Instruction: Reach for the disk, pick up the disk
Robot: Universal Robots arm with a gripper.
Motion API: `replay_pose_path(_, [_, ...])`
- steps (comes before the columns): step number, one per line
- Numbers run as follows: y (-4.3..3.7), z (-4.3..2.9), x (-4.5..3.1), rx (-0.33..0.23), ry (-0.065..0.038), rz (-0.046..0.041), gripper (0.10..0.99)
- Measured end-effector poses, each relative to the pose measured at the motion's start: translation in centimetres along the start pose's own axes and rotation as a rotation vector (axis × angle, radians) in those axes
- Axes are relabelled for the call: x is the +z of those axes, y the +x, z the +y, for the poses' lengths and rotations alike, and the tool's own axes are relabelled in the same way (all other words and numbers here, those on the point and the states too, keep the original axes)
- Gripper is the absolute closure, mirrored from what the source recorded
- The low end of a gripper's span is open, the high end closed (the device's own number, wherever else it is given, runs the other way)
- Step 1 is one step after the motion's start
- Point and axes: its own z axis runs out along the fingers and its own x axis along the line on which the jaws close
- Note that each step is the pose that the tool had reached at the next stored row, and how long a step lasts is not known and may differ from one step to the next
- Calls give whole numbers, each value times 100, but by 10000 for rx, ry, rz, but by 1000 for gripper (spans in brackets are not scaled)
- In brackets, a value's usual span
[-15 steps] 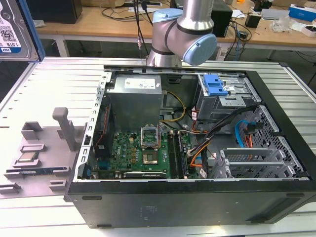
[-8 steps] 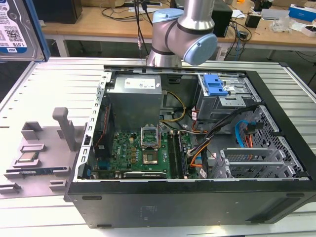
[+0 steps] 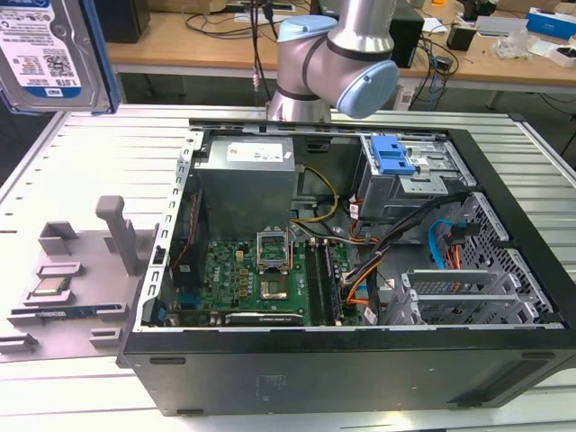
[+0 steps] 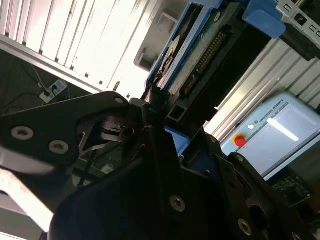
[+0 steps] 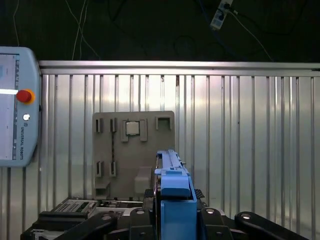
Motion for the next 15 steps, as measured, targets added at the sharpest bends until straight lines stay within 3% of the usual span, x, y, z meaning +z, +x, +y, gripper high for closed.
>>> replay_pose_path(5, [2, -231, -9, -1, 0, 1, 722])
replay_pose_path(7, [2, -273, -11, 1, 0, 0, 722])
replay_pose_path(15, [5, -577, -23, 0, -1, 1, 722])
